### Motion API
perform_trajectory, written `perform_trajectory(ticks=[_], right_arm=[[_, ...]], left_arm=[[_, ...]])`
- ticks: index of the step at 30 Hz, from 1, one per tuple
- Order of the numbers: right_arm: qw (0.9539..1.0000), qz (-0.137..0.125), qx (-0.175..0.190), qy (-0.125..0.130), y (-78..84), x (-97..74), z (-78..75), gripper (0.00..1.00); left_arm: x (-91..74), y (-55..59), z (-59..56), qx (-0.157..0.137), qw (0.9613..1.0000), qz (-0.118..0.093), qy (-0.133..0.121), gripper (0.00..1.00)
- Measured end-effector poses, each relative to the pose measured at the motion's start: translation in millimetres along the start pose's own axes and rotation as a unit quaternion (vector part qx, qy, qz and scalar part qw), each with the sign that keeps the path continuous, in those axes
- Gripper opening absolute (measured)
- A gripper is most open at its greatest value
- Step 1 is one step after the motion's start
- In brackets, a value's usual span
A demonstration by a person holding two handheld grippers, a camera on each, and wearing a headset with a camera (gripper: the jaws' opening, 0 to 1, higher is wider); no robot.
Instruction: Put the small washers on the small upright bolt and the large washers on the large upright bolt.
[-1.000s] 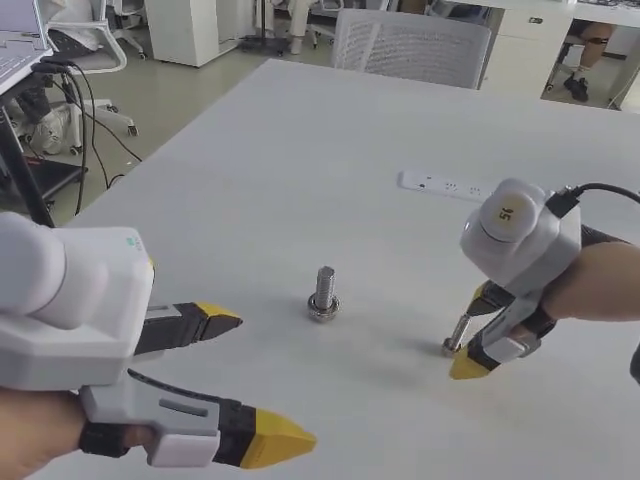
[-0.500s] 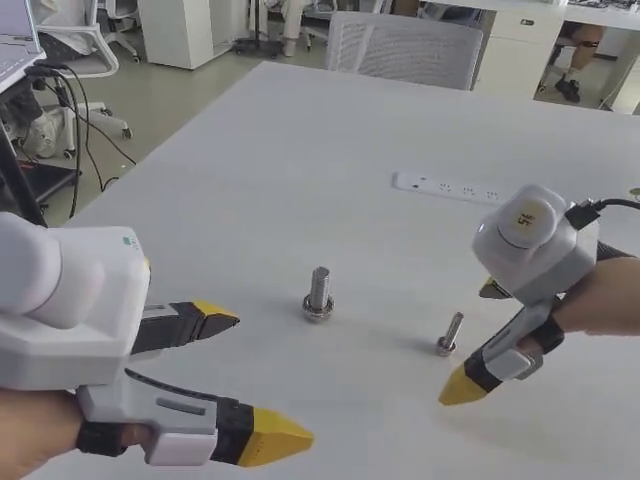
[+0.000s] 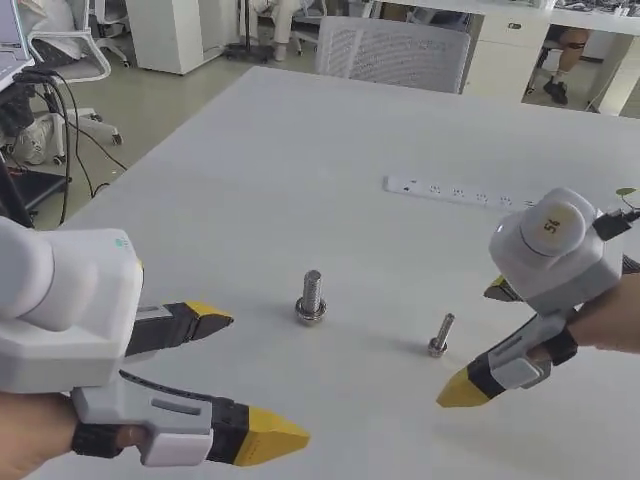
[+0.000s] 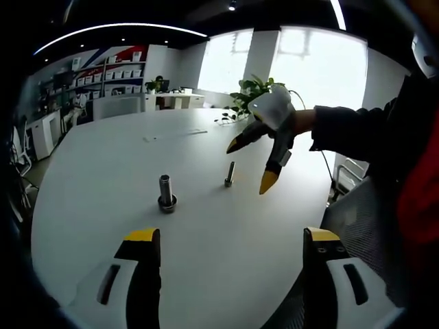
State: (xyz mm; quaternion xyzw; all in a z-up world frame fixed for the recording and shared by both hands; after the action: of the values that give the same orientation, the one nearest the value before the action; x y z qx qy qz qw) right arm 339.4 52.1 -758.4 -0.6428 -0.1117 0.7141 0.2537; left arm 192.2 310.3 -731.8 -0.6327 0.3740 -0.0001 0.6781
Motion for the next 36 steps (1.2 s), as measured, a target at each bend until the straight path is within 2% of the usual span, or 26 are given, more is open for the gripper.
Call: perform_trajectory(ticks=[10, 11, 20, 26, 33, 36], right_arm=[[0.9989, -0.040, 0.007, 0.023, 0.5, -12.3, 14.8, 1.00], [0.9983, -0.049, 0.011, 0.027, 1.8, -14.0, 18.2, 1.00], [0.9959, -0.074, 0.030, 0.043, 15.7, -19.0, 36.9, 1.00], [0.9922, -0.102, 0.042, 0.059, 20.8, -27.5, 50.7, 1.00], [0.9888, -0.122, 0.049, 0.071, 26.2, -31.9, 68.0, 1.00], [0.9859, -0.138, 0.055, 0.077, 29.5, -34.1, 77.1, 1.00]], left_arm=[[-0.1, -1.4, 0.9, -0.001, 1.0000, -0.006, -0.003, 0.86], [-0.1, -1.6, 1.0, -0.002, 1.0000, -0.007, -0.003, 0.86], [0.0, -2.9, 0.7, -0.002, 0.9999, -0.012, -0.002, 0.87], [1.0, -4.5, -0.3, -0.002, 0.9999, -0.016, -0.001, 0.87], [1.0, -4.9, -1.6, -0.001, 0.9998, -0.019, 0.001, 0.87], [0.5, -4.6, -2.3, -0.001, 0.9998, -0.021, 0.002, 0.87]])
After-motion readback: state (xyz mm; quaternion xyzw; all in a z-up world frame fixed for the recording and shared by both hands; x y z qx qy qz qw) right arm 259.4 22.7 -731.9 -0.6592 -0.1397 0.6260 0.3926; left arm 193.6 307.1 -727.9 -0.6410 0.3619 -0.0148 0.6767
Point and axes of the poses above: the centre of the closed fingertips' face, and the gripper's own axes: x roughly forward along the fingers, z roughly to its left, y roughly out of its underside, the point moved 9 cm from there along -x, roughly backward along the fingers, and after that the axes turned 14 degrees about -y, right-handed, at the moved point
